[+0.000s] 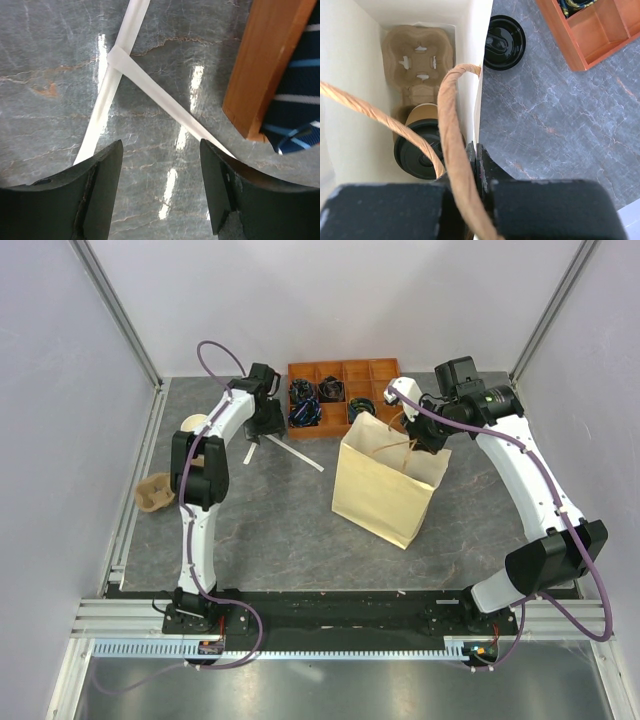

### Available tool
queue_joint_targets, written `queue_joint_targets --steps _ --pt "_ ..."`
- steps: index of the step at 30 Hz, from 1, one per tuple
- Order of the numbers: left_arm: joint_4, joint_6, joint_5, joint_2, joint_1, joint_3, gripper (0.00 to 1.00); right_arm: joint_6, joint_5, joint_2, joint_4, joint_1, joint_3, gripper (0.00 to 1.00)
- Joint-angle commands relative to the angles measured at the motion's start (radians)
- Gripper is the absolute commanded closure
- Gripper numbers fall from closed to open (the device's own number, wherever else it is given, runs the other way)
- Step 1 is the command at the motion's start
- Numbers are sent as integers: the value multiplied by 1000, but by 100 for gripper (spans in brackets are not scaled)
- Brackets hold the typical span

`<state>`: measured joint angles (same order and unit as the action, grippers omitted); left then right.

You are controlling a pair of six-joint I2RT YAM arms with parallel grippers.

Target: Pack the takeout coffee

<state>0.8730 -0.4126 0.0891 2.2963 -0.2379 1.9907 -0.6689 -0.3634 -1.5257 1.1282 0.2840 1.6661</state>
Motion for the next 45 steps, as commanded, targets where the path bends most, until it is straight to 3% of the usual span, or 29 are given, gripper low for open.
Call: queue_joint_targets --steps 1,7,11,19,35,40,45 --pt "-60 -64 21 28 -5 48 30 17 17 10 48 -2 49 91" --pt "-78 -71 24 71 -9 60 32 23 21 2 74 0 73 85" --pt "-80 -57 34 86 -17 59 37 26 20 -2 84 0 86 71" --pt "-48 -9 41 103 -20 59 47 25 21 -2 85 0 93 60" --pt "-3 6 -81 -30 -20 -45 98 19 24 13 85 -2 90 28" --pt "3 4 -138 -173 -18 -81 98 52 26 15 81 0 109 14" --pt "-28 37 -164 -297 -18 -67 98 80 32 32 62 -3 101 6"
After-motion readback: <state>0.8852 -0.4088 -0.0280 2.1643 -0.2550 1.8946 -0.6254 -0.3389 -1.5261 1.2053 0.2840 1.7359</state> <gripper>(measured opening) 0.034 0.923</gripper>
